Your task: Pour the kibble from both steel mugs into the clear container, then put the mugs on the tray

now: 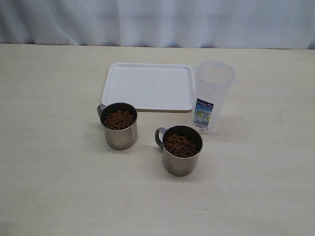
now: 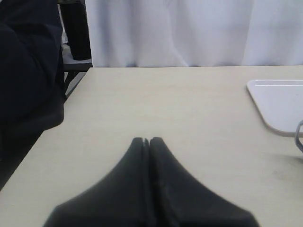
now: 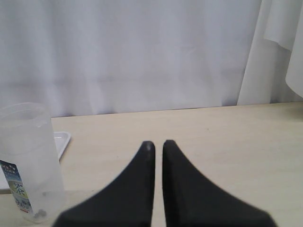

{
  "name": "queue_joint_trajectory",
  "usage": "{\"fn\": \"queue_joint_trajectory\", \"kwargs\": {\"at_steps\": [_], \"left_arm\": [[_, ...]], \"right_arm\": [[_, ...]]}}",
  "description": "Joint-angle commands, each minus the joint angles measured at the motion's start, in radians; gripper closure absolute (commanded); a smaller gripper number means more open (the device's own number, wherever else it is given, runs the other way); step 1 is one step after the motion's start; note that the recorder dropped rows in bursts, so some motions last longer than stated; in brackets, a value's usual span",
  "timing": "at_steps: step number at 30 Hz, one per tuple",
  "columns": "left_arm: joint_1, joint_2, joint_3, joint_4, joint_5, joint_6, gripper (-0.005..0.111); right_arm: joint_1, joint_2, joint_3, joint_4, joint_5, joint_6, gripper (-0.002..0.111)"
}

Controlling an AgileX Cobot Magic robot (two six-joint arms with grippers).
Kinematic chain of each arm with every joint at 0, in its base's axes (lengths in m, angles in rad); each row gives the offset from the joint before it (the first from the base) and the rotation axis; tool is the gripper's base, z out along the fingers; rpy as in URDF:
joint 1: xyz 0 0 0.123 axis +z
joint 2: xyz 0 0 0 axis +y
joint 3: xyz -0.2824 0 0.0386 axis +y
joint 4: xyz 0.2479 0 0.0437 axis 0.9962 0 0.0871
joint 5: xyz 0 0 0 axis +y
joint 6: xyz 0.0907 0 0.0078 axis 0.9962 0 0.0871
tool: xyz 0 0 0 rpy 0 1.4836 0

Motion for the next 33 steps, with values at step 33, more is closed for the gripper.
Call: {"fn": "queue_joint_trajectory", "kwargs": {"at_steps": [33], "left_arm": [[0.001,0.000,0.003,-0.002,-0.007,-0.003,0.107]], "right_arm": [[0.003,0.006,-0.004,0.105,-0.409,0.086,0.104]]}}
